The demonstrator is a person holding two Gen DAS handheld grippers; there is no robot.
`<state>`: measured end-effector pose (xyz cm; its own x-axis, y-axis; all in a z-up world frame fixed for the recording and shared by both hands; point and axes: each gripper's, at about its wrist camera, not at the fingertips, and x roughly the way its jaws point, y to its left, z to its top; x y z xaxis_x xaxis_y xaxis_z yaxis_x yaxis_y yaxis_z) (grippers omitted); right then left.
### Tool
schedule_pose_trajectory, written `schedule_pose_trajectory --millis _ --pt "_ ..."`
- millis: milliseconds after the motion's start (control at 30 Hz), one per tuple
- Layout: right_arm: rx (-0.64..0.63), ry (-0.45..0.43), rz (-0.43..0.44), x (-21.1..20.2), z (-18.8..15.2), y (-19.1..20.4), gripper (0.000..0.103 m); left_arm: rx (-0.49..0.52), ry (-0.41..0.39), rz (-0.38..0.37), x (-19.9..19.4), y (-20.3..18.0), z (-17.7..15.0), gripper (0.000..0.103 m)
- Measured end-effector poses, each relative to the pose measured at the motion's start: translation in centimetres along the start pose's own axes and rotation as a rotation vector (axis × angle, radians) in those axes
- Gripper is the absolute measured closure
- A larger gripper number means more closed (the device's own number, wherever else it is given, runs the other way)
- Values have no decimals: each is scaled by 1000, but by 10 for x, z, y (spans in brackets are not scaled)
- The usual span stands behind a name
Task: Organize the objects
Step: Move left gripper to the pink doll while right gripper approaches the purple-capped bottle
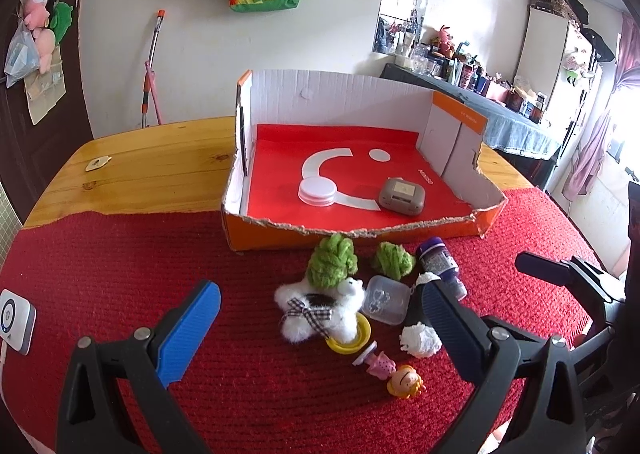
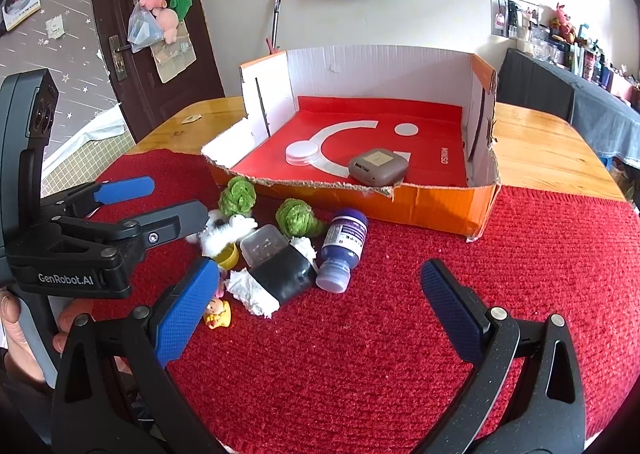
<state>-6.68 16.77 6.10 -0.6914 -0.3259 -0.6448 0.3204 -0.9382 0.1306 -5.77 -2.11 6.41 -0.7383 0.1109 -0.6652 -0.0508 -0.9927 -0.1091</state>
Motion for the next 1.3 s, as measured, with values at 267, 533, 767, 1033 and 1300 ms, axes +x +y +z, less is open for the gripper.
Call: schedule_pose_trajectory --millis 267,533,767,1033,1300 --pt "-6 16 -11 1 -8 -2 2 16 28 -17 2 -5 -10 1" --pt "9 41 -13 4 -15 -9 29 19 52 -43 1 -5 -21 8" --pt "12 60 -31 7 -19 -14 34 50 70 -63 1 -13 -32 15" --pt "23 69 -50 15 -13 -23 35 38 110 -76 10 -20 -46 18" --pt "29 85 -48 27 -9 -27 37 80 86 30 16 -34 -59 23"
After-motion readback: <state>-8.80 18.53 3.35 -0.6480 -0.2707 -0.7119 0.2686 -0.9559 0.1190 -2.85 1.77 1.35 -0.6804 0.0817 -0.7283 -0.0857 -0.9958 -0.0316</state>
